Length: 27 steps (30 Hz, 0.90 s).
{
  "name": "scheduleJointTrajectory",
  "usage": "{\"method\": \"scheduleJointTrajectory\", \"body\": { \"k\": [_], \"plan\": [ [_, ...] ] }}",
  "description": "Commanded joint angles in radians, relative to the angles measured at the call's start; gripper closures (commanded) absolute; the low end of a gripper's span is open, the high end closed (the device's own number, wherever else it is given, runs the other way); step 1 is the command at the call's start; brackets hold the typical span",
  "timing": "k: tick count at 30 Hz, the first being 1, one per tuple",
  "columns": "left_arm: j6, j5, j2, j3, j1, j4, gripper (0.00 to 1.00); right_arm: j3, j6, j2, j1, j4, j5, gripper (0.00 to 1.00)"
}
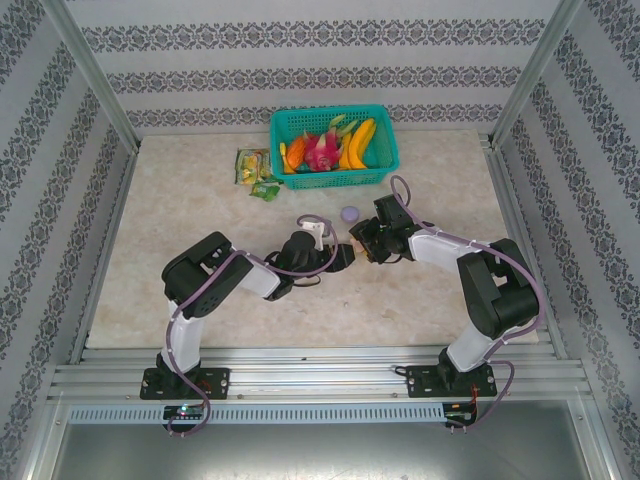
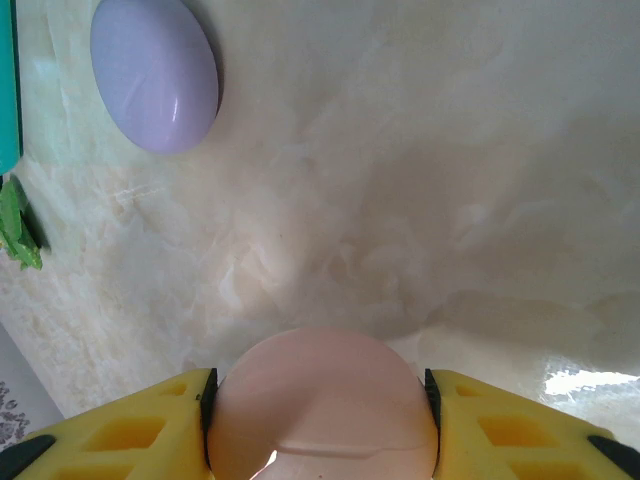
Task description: Insert wireless bluetooth earbuds into charging case
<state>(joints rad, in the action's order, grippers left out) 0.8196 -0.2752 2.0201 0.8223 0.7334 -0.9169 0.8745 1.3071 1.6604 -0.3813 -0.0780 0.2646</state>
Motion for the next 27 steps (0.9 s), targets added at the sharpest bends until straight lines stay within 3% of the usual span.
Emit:
{"method": "scheduleJointTrajectory", "body": {
  "k": [1,18,27],
  "plan": [
    [0.018,0.034,0.030,0.023,0.014,-0.092,0.42,-0.011,0.027,-0.019,0.004,0.020,0.017,0.52],
    [0.050,0.076,0.093,0.075,0.016,-0.137,0.49,-0.014,0.068,-0.039,-0.023,0.043,0.026,0.52],
    [0.061,0.101,0.111,0.088,0.015,-0.154,0.59,-0.016,0.081,-0.037,-0.035,0.051,0.024,0.52]
  ]
}}
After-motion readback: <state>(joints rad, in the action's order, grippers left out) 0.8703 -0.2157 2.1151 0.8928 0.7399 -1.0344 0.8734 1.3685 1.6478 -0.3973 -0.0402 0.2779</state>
